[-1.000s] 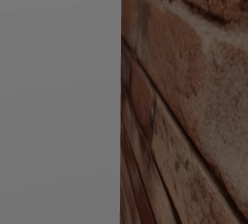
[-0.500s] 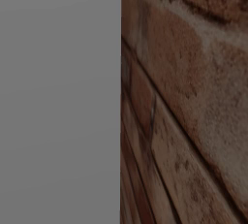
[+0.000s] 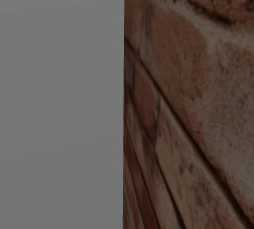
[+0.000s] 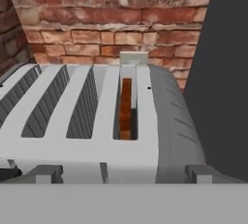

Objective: Start the toaster. Once the lever pops up, take the bread to the plate on the dining counter.

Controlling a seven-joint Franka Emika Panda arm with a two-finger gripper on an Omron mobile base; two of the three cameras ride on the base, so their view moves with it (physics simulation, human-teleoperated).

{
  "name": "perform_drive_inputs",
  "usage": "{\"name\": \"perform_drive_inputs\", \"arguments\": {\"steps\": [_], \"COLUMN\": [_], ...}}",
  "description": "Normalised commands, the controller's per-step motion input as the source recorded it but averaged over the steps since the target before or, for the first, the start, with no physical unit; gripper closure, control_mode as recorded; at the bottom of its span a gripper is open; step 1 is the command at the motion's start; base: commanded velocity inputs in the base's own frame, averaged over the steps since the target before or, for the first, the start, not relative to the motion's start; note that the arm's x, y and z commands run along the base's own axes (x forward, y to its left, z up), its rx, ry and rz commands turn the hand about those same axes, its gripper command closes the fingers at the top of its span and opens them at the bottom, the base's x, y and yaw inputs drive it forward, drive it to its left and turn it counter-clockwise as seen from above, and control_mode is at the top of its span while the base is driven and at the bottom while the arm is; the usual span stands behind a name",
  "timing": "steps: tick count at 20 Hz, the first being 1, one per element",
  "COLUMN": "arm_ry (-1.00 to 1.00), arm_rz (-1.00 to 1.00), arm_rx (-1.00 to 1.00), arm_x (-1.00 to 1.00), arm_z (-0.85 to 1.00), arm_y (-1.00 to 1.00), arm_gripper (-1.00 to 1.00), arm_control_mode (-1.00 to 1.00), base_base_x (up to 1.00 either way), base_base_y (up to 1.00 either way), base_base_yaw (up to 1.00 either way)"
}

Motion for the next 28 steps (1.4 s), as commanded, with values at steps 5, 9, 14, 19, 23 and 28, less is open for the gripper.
{"name": "perform_drive_inputs", "arguments": {"steps": [5,9,14,19,23,28], "arm_ry": [0.0,0.0,0.0,0.0,0.0,0.0], "arm_rz": [0.0,0.0,-0.04,-0.05,-0.04,0.0], "arm_rx": [0.0,0.0,0.0,0.0,0.0,0.0], "arm_x": [0.16,0.17,0.1,0.03,0.0,0.09], "arm_z": [0.0,0.0,0.0,0.0,0.0,-0.01], "arm_y": [0.08,0.02,0.0,0.0,0.01,0.01], "arm_gripper": [-1.0,-1.0,-1.0,-1.0,-1.0,-1.0], "arm_control_mode": [-1.0,-1.0,-1.0,-1.0,-1.0,-1.0], "base_base_x": [0.0,0.0,0.0,0.0,0.0,0.0], "base_base_y": [0.0,0.0,0.0,0.0,0.0,0.0], "base_base_yaw": [0.0,0.0,0.0,0.0,0.0,0.0]}}
